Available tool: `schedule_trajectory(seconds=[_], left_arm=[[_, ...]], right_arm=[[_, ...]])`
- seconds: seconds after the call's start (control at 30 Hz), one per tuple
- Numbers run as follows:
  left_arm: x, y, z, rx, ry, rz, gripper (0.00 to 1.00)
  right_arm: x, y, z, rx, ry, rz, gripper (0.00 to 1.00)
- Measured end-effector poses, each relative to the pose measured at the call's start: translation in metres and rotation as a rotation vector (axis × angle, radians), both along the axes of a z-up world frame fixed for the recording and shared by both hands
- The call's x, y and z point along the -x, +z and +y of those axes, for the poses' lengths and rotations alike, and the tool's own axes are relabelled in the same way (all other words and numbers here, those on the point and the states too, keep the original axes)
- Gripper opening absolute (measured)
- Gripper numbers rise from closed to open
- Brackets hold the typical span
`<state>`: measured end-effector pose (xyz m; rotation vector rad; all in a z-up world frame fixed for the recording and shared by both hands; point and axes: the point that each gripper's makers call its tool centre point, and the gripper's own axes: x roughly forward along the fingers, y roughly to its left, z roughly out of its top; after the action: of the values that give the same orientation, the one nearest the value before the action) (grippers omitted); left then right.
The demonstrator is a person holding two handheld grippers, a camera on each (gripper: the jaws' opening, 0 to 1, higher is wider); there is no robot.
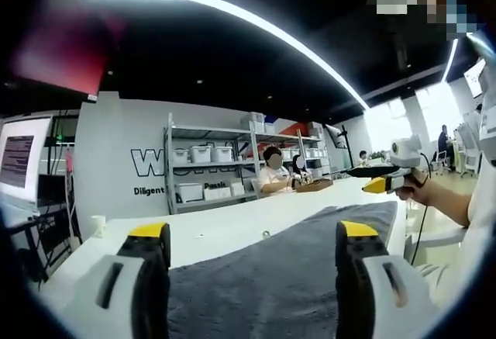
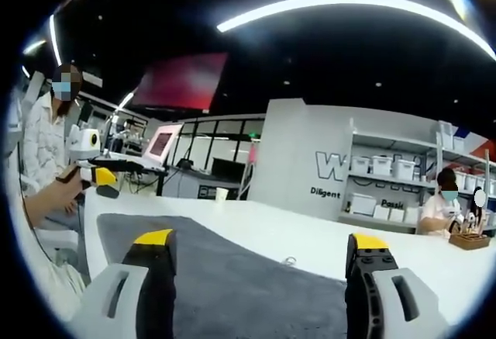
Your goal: Open the folded towel by lifting each exposed corner and separating the folded layers until the towel lies flat within the target outline without major curled edges
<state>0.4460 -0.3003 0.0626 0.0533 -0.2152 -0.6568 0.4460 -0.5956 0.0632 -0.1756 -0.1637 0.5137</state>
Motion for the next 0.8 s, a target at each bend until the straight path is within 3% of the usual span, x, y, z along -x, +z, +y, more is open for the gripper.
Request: schedule_trajectory(seconds=[0.8], left_arm=[[-0.0007, -0.0009, -0.0013, 0.001, -0.003, 0.003, 0.87]], right_arm=[[-0.0009, -0.0004, -0.0014, 0.002, 0.001, 0.004, 0.89]])
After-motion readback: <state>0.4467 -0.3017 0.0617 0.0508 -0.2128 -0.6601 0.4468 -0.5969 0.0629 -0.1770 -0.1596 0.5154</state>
